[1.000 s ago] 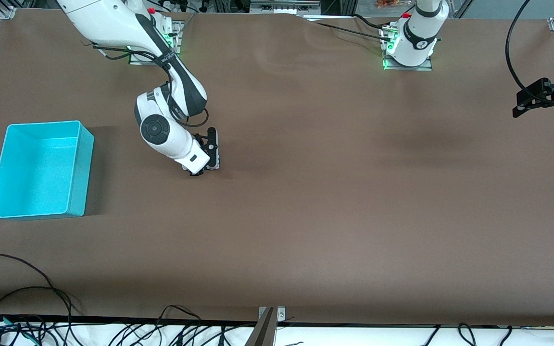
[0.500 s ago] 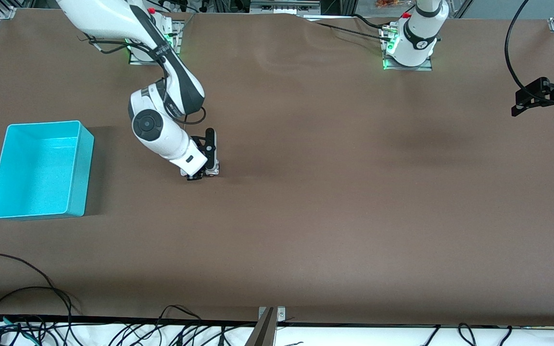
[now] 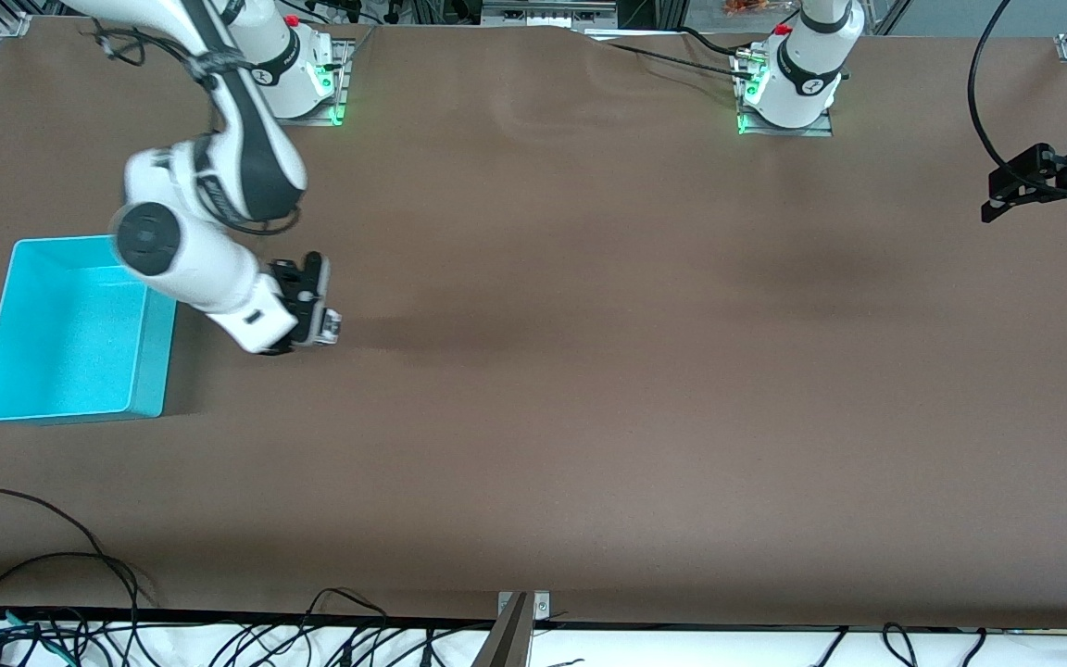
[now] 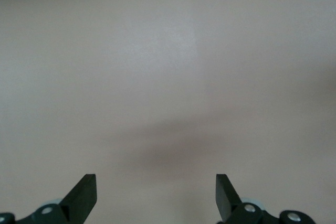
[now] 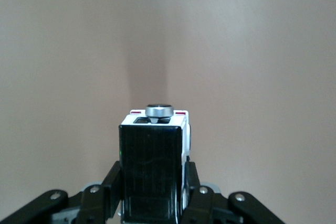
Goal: Wind and store white jeep toy
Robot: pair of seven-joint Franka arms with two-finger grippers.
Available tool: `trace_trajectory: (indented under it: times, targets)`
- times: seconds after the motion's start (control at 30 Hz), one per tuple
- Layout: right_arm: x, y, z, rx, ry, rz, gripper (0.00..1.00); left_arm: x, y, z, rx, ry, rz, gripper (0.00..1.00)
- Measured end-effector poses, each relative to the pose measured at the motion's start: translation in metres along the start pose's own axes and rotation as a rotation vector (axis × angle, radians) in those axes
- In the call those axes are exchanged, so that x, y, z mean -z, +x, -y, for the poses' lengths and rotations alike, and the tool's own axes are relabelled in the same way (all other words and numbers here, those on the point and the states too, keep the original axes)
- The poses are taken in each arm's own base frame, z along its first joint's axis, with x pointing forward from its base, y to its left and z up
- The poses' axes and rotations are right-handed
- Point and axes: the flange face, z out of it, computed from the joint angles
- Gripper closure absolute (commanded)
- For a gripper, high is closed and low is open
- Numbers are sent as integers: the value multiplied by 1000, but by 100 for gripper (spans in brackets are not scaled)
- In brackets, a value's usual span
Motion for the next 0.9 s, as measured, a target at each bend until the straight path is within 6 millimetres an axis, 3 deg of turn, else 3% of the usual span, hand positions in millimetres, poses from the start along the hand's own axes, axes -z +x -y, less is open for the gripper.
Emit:
trace_trajectory:
  times: [0.27,0.43,0.9]
  targets:
    - [49,-67,6,-24,25,8,88,2,1,-3,-6,1,-4,0]
    - [66,-120,6,-17,35,5,88,3,1,-4,-8,1,-6,0]
    - [66,-260,9,21,51,1,88,3,1,-5,-9,1,-5,0]
